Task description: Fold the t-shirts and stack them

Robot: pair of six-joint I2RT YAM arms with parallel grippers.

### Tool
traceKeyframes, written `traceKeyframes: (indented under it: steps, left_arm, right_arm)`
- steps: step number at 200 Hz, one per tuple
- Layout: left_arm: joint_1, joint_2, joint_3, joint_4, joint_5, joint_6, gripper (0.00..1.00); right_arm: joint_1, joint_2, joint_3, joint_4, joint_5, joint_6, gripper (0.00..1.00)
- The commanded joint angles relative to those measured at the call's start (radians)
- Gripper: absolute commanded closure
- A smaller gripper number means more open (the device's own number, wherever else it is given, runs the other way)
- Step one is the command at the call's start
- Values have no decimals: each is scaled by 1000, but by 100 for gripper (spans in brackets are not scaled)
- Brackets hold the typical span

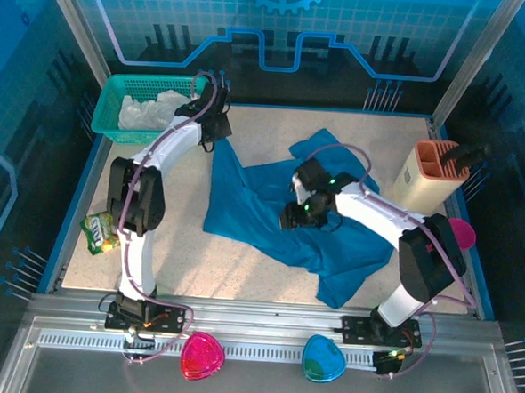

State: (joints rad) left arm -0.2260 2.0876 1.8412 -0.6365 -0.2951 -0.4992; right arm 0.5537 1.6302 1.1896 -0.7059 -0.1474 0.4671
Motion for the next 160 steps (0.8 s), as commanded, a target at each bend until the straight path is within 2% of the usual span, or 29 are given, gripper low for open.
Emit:
traceKeyframes:
  steps: [1, 41, 72, 107, 160]
  left_arm:
    - [1, 59, 81, -114, -64, -26, 100]
    - [-10, 149, 178, -171, -102, -24, 100]
    - [-10, 190, 230, -201, -120, -21, 100]
    - [-10, 224, 278, -219, -128, -7, 100]
    - [-9, 327, 440, -283, -136, 17, 100]
  right_arm:
    - [-122, 22, 110, 8, 22, -41, 47]
    - [-290, 322, 376, 14, -7, -92, 58]
    - [-360, 563, 608, -56, -24, -91, 75]
    - [-404, 746, 753, -77, -49, -25, 81]
    - [-461, 987, 1079, -211, -22, 73, 82]
